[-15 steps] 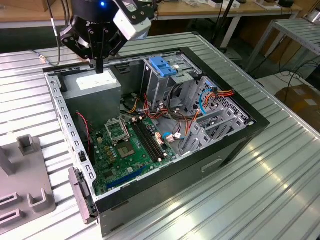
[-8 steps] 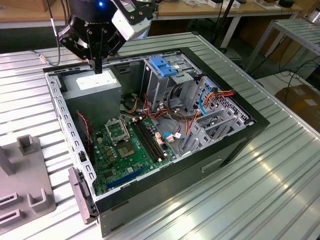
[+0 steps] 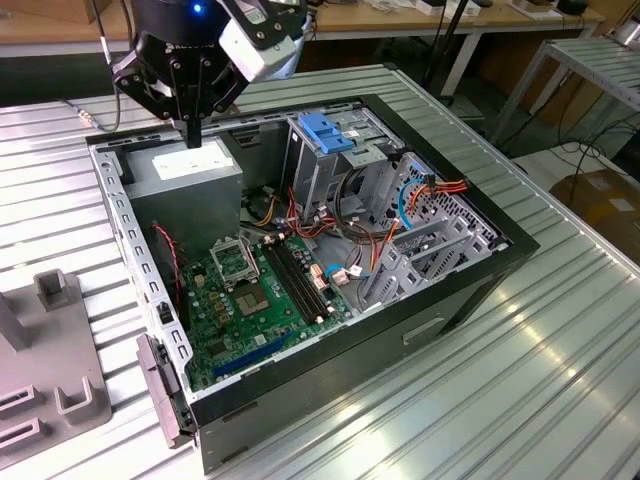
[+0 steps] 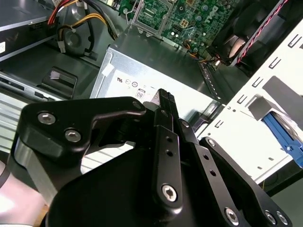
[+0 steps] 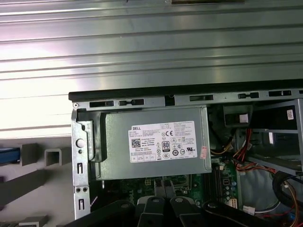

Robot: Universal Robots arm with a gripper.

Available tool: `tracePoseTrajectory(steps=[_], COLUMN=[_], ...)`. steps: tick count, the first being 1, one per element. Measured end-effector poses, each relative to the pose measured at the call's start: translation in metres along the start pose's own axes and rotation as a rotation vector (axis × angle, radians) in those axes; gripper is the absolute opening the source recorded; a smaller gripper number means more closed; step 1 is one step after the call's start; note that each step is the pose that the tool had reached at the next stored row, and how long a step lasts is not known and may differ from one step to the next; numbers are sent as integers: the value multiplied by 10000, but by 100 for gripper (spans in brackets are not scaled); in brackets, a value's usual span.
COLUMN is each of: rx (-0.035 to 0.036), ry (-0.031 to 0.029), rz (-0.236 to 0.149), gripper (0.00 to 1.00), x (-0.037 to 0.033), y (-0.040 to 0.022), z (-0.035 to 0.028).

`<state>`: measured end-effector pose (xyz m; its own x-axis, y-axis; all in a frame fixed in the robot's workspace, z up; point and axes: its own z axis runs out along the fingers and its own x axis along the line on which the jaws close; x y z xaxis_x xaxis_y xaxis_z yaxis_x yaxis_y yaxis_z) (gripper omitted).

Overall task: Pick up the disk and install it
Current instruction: 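Reach for the disk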

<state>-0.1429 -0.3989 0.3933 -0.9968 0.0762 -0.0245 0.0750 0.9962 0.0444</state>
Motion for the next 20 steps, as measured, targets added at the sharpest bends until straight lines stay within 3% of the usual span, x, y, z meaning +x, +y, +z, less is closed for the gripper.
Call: tracePoseTrajectory(steps=[20], rx=[0], ry=[0], rz=[1], gripper=[10], x=[88], y=[-7], z=[-2])
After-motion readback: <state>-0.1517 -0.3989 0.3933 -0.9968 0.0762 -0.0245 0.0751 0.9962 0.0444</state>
